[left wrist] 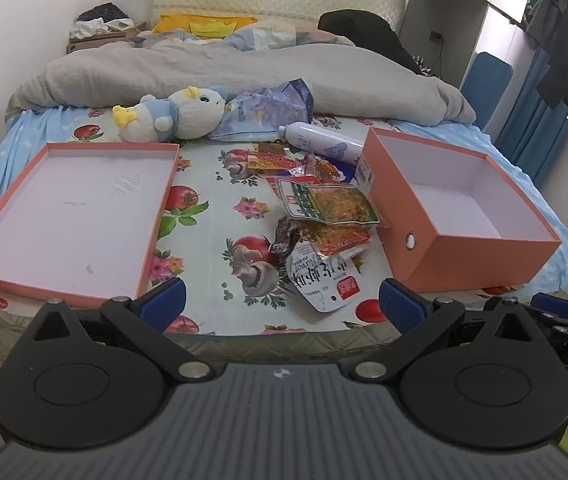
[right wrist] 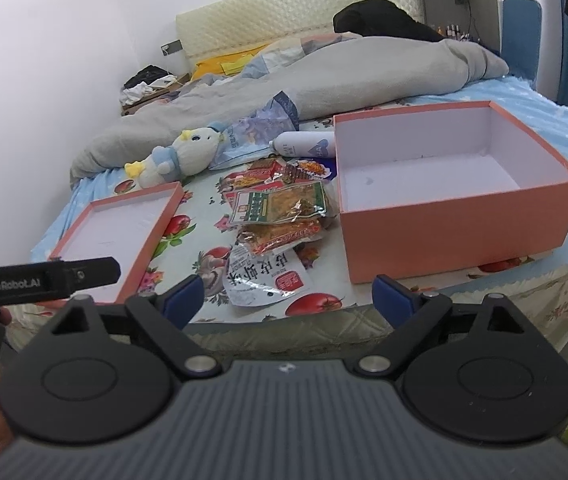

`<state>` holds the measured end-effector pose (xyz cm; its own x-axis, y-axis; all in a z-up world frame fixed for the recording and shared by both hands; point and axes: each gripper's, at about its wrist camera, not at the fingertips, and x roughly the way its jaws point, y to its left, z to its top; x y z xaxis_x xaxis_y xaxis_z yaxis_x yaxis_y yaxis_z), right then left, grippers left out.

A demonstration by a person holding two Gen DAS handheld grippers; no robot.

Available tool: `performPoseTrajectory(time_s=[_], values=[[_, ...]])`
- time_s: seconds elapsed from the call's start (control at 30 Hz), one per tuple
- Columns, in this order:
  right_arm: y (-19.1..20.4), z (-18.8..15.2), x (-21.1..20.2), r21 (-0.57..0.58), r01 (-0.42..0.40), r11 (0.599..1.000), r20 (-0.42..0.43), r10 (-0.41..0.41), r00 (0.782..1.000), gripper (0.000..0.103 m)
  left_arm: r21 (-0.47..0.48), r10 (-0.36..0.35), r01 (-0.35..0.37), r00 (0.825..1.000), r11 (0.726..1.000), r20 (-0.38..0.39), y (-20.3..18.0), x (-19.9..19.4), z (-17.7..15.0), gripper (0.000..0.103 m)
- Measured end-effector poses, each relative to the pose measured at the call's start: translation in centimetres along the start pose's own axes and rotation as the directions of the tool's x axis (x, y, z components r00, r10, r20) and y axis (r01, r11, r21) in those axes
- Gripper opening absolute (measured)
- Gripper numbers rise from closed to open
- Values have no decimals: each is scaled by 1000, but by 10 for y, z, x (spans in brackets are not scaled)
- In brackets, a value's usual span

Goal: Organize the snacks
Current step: 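Lower the left tool and grasp the white shrimp-chip bag while the right tool approaches the green packet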

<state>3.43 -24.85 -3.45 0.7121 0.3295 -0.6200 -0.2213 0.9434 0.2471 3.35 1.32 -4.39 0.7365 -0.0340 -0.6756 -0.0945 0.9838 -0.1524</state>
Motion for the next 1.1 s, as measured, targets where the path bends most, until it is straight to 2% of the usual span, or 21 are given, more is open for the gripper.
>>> performPoseTrajectory(time_s=[0.07, 0.43, 0.7, 0.8, 0.87, 1.0, 1.1], values=[[-1, 0, 5, 6, -7, 1000, -10, 7, 1000, 85, -2, -3, 3, 1000, 1000, -2, 3, 6, 3, 103], [-1, -2, 34, 7, -33, 999, -28, 33, 999, 85, 20, -19, 20, 998, 1000, -60, 9, 57, -2, 103], [0, 4, 59, -32, -47, 998, -45, 46, 998, 83, -15, -62, 61, 989, 998, -134, 23, 106, -9, 103], [2, 9, 71, -41, -52, 998, -46, 50, 998, 83, -27, -76, 73, 989, 997, -128, 26, 121, -12, 103], [4, 13, 80, -51, -52, 997, -48, 49, 998, 83, -41, -105, 101, 988, 994, -111, 28, 127, -14, 103], [7, 22, 99, -59, -68, 996, -64, 64, 996, 82, -110, -206, 193, 971, 975, -119, 35, 147, -14, 103], [10, 30, 112, -71, -70, 995, -73, 65, 995, 82, -144, -240, 222, 964, 964, -118, 36, 160, -12, 103]])
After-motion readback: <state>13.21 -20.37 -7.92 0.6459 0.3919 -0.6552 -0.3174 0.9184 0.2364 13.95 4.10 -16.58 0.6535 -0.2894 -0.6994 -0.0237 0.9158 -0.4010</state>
